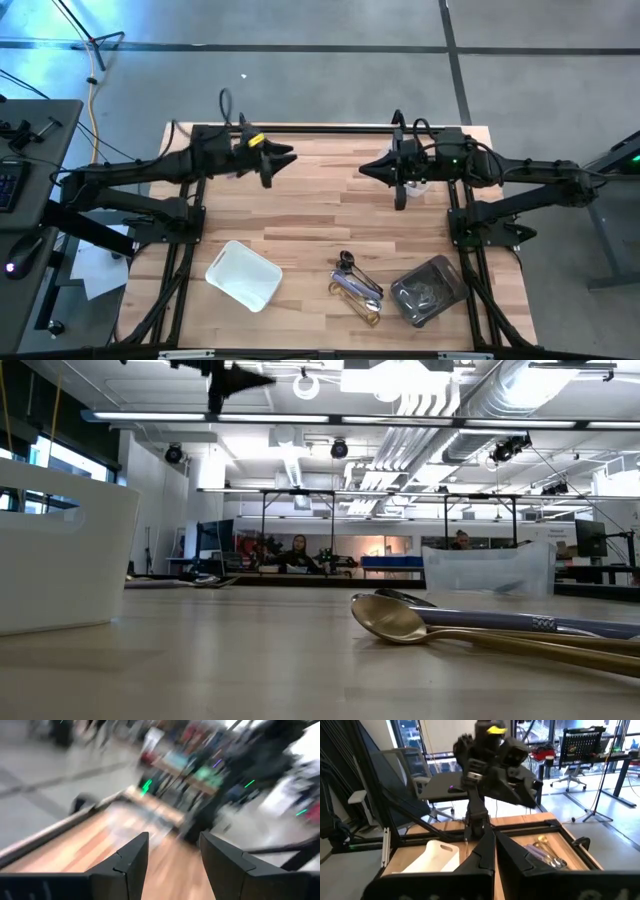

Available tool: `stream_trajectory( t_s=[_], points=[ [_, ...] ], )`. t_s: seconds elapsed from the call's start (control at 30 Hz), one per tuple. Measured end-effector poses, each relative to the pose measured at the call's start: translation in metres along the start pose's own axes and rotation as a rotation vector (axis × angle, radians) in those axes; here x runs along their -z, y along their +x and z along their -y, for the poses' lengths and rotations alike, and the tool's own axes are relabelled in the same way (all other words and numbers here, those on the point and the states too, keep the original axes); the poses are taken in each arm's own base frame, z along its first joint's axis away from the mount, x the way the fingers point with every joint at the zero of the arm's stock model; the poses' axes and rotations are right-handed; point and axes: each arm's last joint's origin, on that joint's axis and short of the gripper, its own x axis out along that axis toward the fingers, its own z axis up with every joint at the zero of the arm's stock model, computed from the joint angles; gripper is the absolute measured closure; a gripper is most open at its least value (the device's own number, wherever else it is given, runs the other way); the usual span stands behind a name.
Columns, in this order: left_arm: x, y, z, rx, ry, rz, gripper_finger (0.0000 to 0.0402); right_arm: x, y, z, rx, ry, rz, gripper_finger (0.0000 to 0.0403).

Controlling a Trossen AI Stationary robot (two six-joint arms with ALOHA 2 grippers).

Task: Sort silverware by color (type)
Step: Put the black spoon into the transparent bin

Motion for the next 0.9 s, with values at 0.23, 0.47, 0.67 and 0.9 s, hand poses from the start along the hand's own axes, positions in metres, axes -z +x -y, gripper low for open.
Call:
stream_trajectory(
  t_s=[0.23, 0.47, 0.67, 0.9],
  points=[
    [-0.009, 0.018, -0.043, -0.372, -0.046, -0.424, 0.0234, 0.006, 0.010, 0.003, 0.012, 0.012, -0.031, 0.0403],
    [0.023, 0.030, -0.096, -0.615, -0.150, -0.831, 0.0234, 0.007, 0.011, 0.003, 0.013, 0.012, -0.036, 0.0403],
    [0.049, 0.049, -0.126, -0.676, -0.157, -1.019, 0.0234, 0.007, 0.011, 0.003, 0.014, 0.013, -0.036, 0.0403],
    [0.078, 0.069, -0.153, -0.660, -0.100, -1.186, 0.0234, 0.007, 0.011, 0.003, 0.013, 0.020, -0.036, 0.0403]
  ],
)
